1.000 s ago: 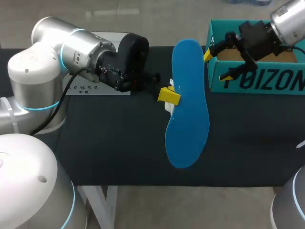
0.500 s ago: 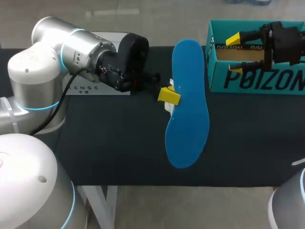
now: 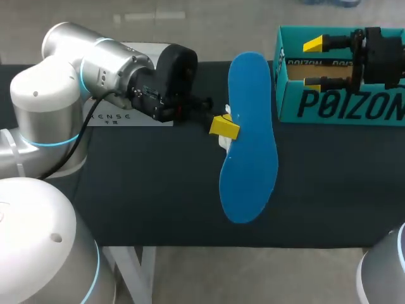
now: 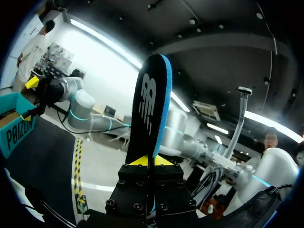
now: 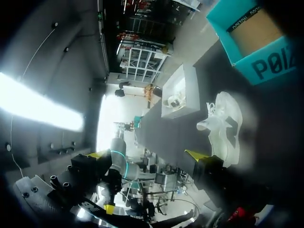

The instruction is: Take the shoe out of the shoebox, open the shoe tongue, remove and reinsert the insole, then place the shoe into the shoebox

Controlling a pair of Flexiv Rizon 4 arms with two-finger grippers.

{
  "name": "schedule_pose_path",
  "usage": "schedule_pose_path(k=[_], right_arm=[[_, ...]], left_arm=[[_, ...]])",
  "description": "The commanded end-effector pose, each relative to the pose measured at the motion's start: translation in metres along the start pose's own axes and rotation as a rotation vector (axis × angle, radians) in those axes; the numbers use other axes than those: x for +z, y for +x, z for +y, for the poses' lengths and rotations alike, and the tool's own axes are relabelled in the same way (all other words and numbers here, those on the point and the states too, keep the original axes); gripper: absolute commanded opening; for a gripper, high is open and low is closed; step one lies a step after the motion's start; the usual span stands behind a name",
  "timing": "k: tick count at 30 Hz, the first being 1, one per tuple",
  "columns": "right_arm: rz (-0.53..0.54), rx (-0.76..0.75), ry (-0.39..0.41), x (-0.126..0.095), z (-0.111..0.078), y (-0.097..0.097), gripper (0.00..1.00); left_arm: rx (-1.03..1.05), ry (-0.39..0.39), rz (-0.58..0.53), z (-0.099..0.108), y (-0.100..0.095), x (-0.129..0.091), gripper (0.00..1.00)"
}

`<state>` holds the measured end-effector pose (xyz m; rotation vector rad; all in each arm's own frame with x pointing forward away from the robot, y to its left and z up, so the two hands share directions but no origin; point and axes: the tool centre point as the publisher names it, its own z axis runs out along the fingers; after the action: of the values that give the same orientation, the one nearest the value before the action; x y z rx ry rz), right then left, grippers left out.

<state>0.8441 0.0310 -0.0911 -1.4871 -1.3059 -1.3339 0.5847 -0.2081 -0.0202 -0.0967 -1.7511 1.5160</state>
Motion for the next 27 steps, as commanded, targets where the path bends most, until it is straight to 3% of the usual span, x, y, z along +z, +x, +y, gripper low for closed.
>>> schedule_pose_path(k=[1, 9, 10, 11, 15, 17, 19, 27], right_arm=[[0.010, 0.000, -0.031, 0.002, -0.008, -0.002, 1.00], [0.010, 0.000, -0.031, 0.002, -0.008, -0.002, 1.00], [0.010, 0.000, -0.031, 0.002, -0.008, -0.002, 1.00], [0.010, 0.000, -0.031, 0.002, -0.008, -0.002, 1.00], [0.010, 0.000, -0.031, 0.002, -0.008, -0.002, 1.00], [0.010, 0.000, -0.031, 0.002, -0.008, -0.002, 1.00], [0.010, 0.000, -0.031, 0.002, -0.008, -0.002, 1.00], [0.010, 0.000, -0.031, 0.002, -0.008, -0.002, 1.00]], left_arm=[[0.000, 0.001, 0.000, 0.001, 0.000, 0.001, 0.00], [0.000, 0.001, 0.000, 0.001, 0.000, 0.001, 0.00], [0.083, -0.047, -0.015, 0.001, -0.006, -0.002, 0.00], [0.188, -0.133, -0.035, 0.000, -0.011, -0.005, 0.00], [0.756, -0.726, -0.206, -0.007, -0.034, -0.023, 0.00], [0.956, -0.909, -0.286, -0.017, -0.042, -0.033, 0.00], [1.001, -0.885, -0.316, -0.029, -0.043, -0.040, 0.00], [1.001, -0.885, -0.316, -0.029, -0.043, -0.040, 0.00]])
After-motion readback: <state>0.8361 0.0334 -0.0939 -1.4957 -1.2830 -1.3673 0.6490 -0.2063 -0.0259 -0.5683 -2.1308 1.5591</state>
